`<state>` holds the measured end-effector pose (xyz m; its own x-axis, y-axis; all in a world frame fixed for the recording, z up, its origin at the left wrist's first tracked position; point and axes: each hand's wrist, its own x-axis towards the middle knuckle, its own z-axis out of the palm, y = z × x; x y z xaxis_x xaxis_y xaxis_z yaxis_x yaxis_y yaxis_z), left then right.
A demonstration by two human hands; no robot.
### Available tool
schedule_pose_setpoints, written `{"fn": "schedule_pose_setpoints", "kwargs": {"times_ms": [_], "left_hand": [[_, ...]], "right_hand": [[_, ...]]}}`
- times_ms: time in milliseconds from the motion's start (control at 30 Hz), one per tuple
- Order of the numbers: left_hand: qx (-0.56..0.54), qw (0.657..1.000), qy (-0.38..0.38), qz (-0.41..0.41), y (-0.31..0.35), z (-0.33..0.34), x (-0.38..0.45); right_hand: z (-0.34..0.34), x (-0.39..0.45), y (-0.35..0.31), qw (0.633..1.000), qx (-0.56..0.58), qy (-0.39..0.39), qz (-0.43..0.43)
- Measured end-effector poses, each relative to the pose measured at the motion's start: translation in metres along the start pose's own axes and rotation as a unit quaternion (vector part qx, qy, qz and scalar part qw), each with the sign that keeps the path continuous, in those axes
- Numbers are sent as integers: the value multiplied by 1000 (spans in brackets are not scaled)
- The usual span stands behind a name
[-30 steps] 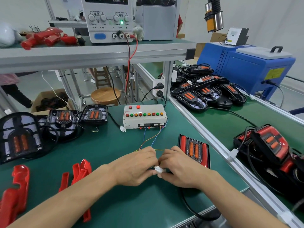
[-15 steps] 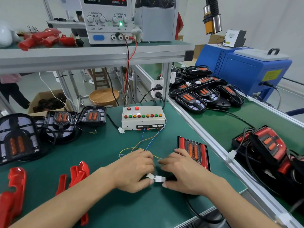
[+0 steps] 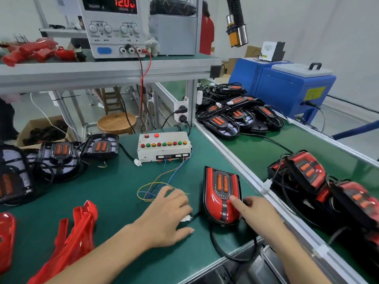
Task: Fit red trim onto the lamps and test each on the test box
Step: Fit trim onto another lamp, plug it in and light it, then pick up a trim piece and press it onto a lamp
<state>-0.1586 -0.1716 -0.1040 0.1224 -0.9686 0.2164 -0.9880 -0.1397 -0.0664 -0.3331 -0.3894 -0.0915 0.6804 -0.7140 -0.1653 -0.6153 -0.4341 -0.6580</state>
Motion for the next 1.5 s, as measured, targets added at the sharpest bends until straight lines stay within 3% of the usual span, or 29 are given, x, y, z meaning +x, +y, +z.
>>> {"fn": "schedule_pose_setpoints", "kwargs": {"times_ms": [200, 333, 433, 500, 567, 667, 733, 933, 1033, 1100, 1167, 1300, 1500], "left_hand": [[46, 995, -33, -82, 30, -6, 21], [-32, 980, -56, -186, 47, -4, 30], [-110, 952, -32, -282, 55, -7, 31], [-143, 933, 2, -329, 57, -13, 31], [-211, 902, 56, -373, 55, -17, 30], [-345, 826, 116, -429, 53, -21, 28], [-413, 787, 142, -436, 54, -24, 26], [-456, 795, 141, -375, 59, -21, 20], [-535, 760, 134, -344, 64, -22, 23], [-581, 727, 147, -334, 67, -21, 26], [-584, 724, 159, -332, 70, -17, 28], [-591, 719, 189, -313, 72, -16, 33], [-608, 715, 204, -281, 73, -23, 55]], "right_hand": [[3, 18, -12, 993, 72, -73, 54], [1, 19, -5, 984, 131, -95, 76], [-4, 15, 7, 966, 217, -108, 88], [-8, 8, 12, 935, 328, -104, 86], [-10, -1, 14, 874, 468, -102, 76], [-12, -10, 16, 789, 603, -111, 41], [-14, -13, 18, 763, 639, -95, 34], [-4, -18, 23, 698, 711, -82, 22], [3, -20, 18, 669, 738, -89, 20], [7, -25, 11, 662, 743, -92, 24], [10, -30, 6, 660, 746, -88, 26], [11, -39, 5, 728, 683, -55, -2], [11, -55, 3, 790, 611, 44, -33]]}}
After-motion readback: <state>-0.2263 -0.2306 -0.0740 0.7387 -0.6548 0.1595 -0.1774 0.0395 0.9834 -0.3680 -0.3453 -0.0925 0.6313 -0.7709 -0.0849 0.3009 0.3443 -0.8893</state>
